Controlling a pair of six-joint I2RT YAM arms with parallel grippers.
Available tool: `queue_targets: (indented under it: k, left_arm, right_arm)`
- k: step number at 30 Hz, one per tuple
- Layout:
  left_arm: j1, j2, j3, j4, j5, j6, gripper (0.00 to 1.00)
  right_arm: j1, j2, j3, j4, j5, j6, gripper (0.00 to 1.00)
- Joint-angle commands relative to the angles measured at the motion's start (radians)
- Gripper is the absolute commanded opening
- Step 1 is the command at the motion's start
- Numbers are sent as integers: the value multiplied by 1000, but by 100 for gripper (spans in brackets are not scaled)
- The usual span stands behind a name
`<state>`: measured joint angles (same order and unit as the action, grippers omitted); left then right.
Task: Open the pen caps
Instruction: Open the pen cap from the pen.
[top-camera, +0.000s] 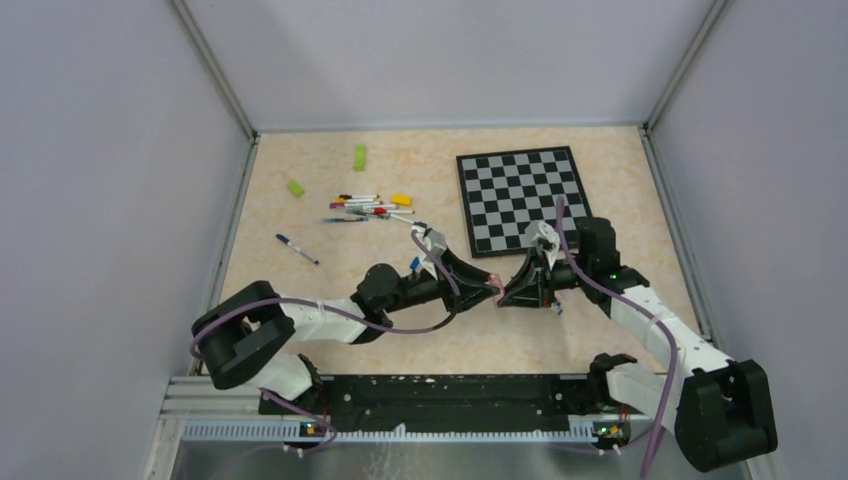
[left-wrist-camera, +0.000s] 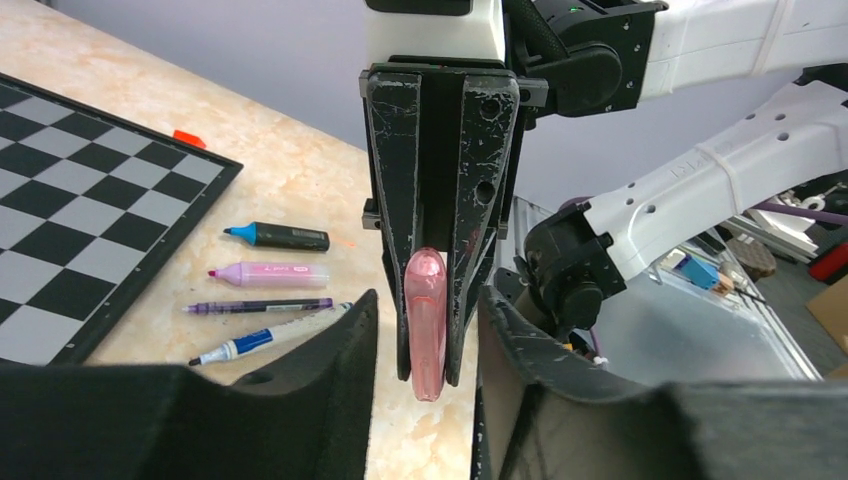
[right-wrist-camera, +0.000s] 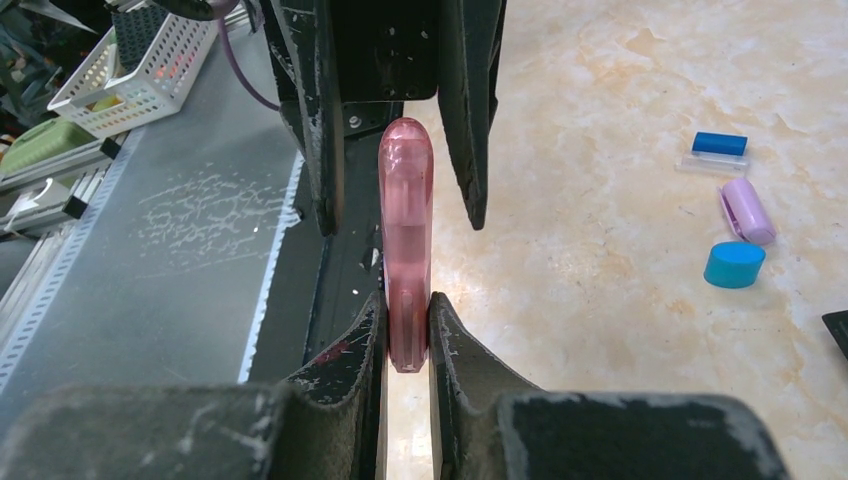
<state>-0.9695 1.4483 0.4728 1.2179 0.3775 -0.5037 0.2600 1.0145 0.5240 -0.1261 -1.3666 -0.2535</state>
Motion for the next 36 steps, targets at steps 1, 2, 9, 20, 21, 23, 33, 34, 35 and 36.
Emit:
queue_targets:
  k: [1, 2, 9, 20, 21, 23, 33, 34, 35, 36]
  left_arm:
    - [0, 21, 45, 33, 41, -17, 41]
    - [0, 25, 47, 36, 43, -19, 39]
    - [-1, 37, 73, 43, 69, -19, 3]
    - [34, -179, 72, 51, -150, 88, 0]
    - [37, -196, 71, 52, -165, 89, 0]
    - [40, -220, 67, 55, -179, 91, 0]
    - [41, -228, 29, 160, -209, 44, 0]
    - [41, -229, 30, 168, -213, 39, 0]
    - [41, -233, 31, 171, -219, 38, 0]
    - [41, -236, 32, 173, -225, 38, 0]
  right_arm:
    - [8, -2, 36, 10, -22, -23, 0]
    - [7, -1, 36, 9, -22, -23, 0]
    - [7, 0, 36, 8, -20, -21, 0]
    - [13, 25, 31, -5, -19, -23, 0]
    - [14, 27, 31, -6, -19, -23, 0]
    - [16, 28, 32, -8, -20, -21, 0]
    - [39, 44, 47, -84, 12, -95, 0]
    - [42, 49, 51, -100, 23, -113, 0]
    - [44, 54, 56, -117, 31, -128, 0]
    - [47, 60, 60, -133, 40, -145, 0]
